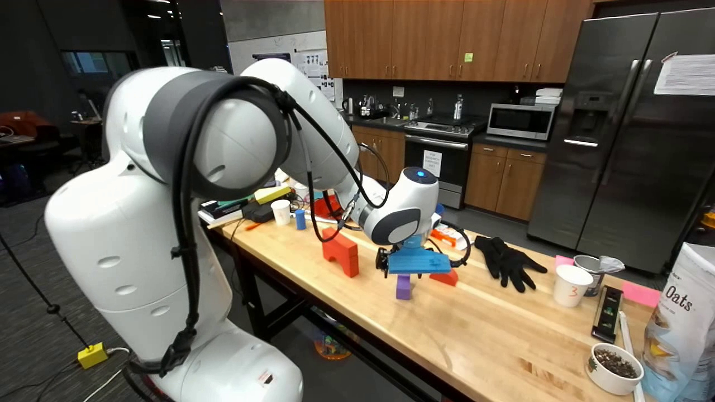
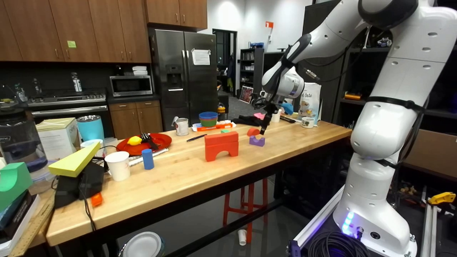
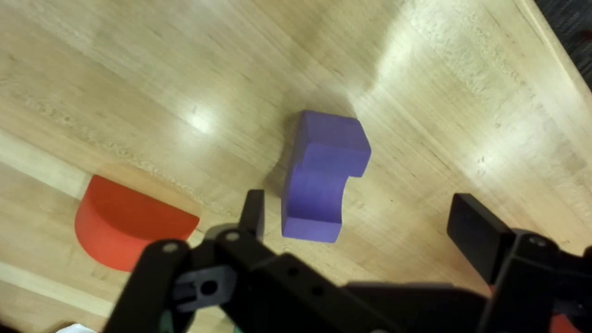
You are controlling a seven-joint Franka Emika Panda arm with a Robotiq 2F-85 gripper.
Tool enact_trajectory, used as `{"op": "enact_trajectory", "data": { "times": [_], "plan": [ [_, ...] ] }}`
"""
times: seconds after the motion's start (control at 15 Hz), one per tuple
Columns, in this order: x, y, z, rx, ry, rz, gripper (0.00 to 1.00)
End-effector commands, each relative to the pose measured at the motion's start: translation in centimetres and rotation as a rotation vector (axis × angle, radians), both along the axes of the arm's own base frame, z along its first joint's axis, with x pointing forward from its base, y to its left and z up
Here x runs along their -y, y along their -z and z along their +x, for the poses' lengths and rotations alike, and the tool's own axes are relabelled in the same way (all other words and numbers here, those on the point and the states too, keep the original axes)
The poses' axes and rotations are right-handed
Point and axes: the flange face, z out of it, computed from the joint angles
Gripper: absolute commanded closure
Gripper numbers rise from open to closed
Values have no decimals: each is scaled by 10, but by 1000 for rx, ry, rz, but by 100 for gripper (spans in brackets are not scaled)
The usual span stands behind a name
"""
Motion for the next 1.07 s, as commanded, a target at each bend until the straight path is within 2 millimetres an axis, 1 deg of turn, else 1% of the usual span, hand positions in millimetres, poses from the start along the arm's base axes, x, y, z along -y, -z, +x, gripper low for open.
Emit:
{"op": "enact_trajectory", "data": {
  "times": [0.0, 0.27, 1.0],
  "plan": [
    [5, 10, 5, -38, 37, 28, 0],
    [7, 18, 9, -77, 45, 29, 0],
    [-2, 32, 27, -181, 59, 56, 0]
  ]
}}
